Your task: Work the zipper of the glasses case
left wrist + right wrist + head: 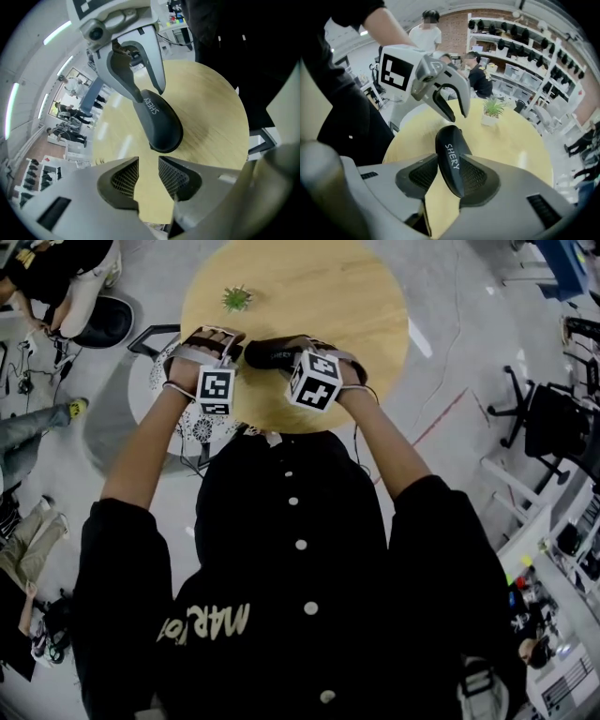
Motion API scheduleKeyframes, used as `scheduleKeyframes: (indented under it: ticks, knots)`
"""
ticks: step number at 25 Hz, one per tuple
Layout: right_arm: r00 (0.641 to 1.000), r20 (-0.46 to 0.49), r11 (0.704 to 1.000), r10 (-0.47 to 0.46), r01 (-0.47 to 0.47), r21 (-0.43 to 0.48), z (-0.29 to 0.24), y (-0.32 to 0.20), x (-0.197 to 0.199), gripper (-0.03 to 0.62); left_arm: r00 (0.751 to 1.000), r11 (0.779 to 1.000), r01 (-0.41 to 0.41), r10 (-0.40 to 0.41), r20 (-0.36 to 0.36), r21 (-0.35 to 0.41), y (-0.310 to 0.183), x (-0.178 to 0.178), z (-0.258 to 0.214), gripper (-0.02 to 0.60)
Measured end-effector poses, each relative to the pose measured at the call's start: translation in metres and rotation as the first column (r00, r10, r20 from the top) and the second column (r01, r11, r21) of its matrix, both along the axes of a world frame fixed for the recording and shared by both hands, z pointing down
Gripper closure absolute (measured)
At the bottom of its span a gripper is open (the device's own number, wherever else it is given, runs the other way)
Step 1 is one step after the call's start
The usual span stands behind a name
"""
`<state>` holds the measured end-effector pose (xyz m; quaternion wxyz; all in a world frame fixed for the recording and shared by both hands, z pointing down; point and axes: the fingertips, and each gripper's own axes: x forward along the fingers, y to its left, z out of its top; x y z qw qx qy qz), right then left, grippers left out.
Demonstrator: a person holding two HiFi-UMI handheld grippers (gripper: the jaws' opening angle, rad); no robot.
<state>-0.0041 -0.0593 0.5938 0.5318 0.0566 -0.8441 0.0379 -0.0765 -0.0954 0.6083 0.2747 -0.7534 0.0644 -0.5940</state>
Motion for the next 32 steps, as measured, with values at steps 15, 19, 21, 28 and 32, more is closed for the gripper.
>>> scheduleKeyframes:
  ticks: [15, 19, 21, 28, 32]
  knots:
    - [0.735, 0.571, 0.891, 0.366, -0.453, 0.012, -0.163, -0.027, 0.038, 0.591, 0.249, 0.778, 0.445, -0.584, -0.773, -0.444, 0.0, -0.033, -0.203, 0.578]
    - [0.633, 0.645, 0.817, 0.429, -0.576, 0.023, -0.201, -0.035, 0.063, 0.591, 0.053, 0.752, 0.454, -0.559, -0.827, -0.479, 0.003, -0.053, -0.253, 0.577]
    - [0.561, 0.694, 0.773, 0.451, -0.635, 0.011, -0.224, -0.037, 0.074, 0.591, 0.001, 0.749, 0.472, -0.528, -0.849, -0.465, 0.006, -0.062, -0.277, 0.577]
    - [0.357, 0.831, 0.643, 0.427, -0.766, -0.001, -0.308, -0.038, 0.104, 0.592, -0.114, 0.699, 0.57, -0.453, -0.884, -0.431, 0.02, -0.092, -0.343, 0.578]
    - [0.326, 0.87, 0.58, 0.37, -0.813, 0.057, -0.35, -0.033, 0.113, 0.592, -0.155, 0.705, 0.585, -0.387, -0.909, -0.4, 0.031, -0.105, -0.381, 0.578]
